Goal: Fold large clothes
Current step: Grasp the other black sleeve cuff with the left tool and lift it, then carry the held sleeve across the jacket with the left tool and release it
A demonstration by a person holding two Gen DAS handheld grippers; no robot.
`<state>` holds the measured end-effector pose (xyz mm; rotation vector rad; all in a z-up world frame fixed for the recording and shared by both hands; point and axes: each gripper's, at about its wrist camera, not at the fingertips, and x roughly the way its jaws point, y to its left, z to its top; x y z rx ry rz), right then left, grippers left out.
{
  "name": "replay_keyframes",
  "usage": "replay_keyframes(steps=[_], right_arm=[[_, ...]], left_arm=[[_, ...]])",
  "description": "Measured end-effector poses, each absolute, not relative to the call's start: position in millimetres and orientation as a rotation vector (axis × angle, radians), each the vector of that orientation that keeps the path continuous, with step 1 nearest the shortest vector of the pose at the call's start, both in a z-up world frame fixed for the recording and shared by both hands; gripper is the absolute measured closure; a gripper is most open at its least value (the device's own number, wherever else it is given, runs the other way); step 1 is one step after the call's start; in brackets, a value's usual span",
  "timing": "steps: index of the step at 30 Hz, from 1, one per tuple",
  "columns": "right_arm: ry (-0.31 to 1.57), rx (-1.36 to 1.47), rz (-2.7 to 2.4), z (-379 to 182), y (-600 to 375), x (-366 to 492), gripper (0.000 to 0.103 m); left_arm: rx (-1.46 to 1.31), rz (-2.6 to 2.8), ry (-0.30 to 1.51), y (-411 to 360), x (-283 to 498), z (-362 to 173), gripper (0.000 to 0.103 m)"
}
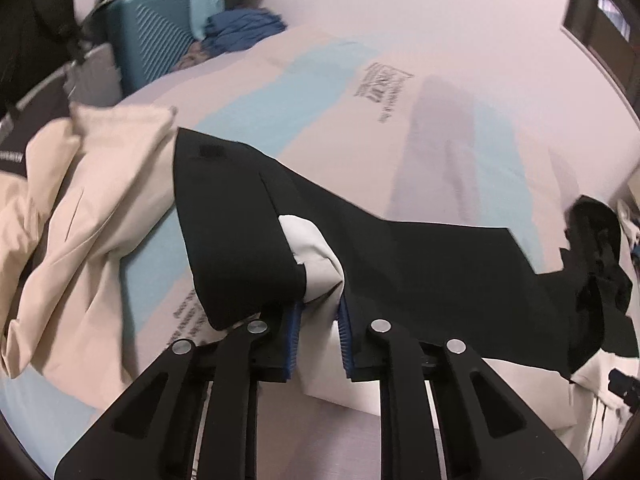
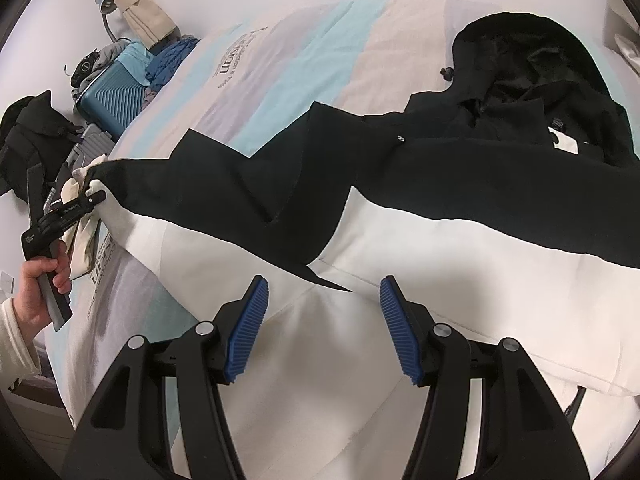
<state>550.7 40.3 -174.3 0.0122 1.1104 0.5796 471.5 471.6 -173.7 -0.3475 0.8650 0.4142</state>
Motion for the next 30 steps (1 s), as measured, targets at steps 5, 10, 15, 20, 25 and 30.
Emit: replay_keyframes(steps=[5,10,15,20,25,30], right_arm=[[1.105,0.02,0.57,-170.3,24.0,548.6,0.047],[1.104,0.037,0.547,-168.3,1.4,546.3,0.047],[1.097,0.052,0.507,-164.9,-25.1,546.7,0.047],[1.095,0.08,0.469,-160.9,-58.3,549.3,0.047],[1.085,0.092,0.437,-155.2,-90.1,545.5,0.047],[1.077,0.094,0.392,-149.4,-131.3,541.9,0.047]], left_arm=[[-0.335,0.379,0.854,447.0,486.8,-164.2,0.091],[-0.299,0.338,0.824,417.8,493.8,-147.1,0.093],[-0.261,0.282,0.792,379.9,505.5,-126.7,0.094],[-0.211,0.238,0.75,334.7,515.6,-104.9,0.094],[-0.183,0.175,0.71,280.9,527.0,-85.1,0.095],[-0.179,0.124,0.697,227.1,536.2,-72.5,0.095]])
